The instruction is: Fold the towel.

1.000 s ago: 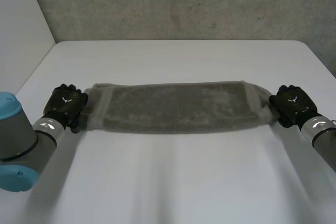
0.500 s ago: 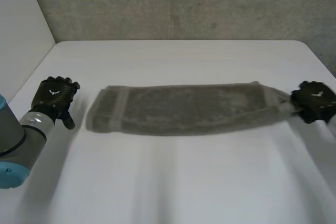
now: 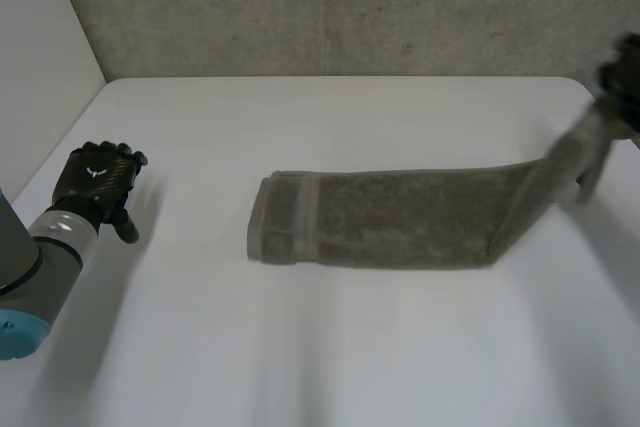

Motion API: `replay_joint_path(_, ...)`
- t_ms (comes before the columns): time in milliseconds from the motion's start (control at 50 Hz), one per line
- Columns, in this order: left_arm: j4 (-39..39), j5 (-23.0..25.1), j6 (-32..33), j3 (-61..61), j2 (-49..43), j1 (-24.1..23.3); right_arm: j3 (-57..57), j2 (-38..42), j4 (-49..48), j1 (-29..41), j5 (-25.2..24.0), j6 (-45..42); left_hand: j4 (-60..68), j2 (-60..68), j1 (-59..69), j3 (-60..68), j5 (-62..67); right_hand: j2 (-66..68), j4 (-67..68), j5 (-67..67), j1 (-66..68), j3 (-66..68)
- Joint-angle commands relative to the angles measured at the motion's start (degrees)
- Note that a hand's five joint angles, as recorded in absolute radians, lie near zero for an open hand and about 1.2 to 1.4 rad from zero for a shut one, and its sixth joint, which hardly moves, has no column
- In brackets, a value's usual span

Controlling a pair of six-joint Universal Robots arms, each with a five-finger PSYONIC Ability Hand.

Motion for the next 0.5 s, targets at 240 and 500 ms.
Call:
replay_joint_path(240, 0.00, -0.07, 0.02, -0.57, 0.15, -0.26, -23.34, 24.50, -0.67, 50.22, 11.50, 1.12, -3.36, -4.01, -5.56, -2.98, -2.22, 5.84, -4.37, 4.56, 4.96, -2.50)
replay_joint_path(500, 0.00, 0.01, -0.24, -1.01, 2.25, -0.87, -20.83, 28.77, -4.44, 54.11, 19.75, 1.82, -3.36, -4.01, -5.56, -2.98, -2.22, -64.16, -4.37, -65.44, -65.04, -2.50)
